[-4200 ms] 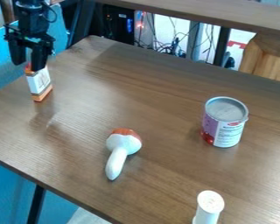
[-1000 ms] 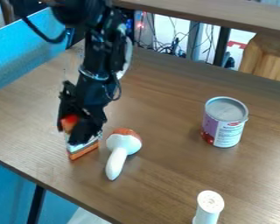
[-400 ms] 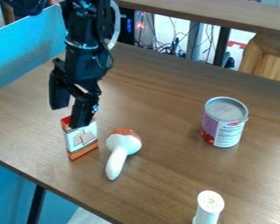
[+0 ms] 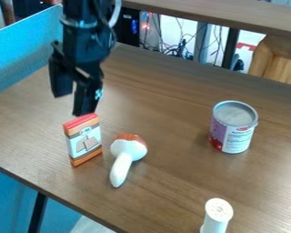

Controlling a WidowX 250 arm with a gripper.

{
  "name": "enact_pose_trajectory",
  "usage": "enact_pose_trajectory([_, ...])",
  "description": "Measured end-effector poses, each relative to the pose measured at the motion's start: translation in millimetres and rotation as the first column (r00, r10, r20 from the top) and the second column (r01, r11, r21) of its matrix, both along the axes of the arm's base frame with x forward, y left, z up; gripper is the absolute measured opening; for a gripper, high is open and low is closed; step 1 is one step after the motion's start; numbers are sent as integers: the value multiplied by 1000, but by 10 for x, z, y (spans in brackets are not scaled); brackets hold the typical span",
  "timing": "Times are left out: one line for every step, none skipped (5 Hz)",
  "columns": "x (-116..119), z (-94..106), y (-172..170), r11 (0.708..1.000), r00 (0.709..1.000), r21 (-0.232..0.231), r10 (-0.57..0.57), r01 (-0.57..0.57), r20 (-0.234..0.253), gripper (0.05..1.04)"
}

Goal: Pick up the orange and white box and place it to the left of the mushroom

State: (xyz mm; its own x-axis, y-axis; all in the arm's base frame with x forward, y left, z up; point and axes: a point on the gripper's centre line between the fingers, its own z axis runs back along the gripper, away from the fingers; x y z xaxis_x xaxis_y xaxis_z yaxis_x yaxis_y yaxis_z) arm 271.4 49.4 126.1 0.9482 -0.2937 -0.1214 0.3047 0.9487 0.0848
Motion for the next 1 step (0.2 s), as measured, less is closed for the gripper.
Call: enact_pose_trajectory([124, 173, -184, 998, 997, -45, -39, 42, 66, 1001])
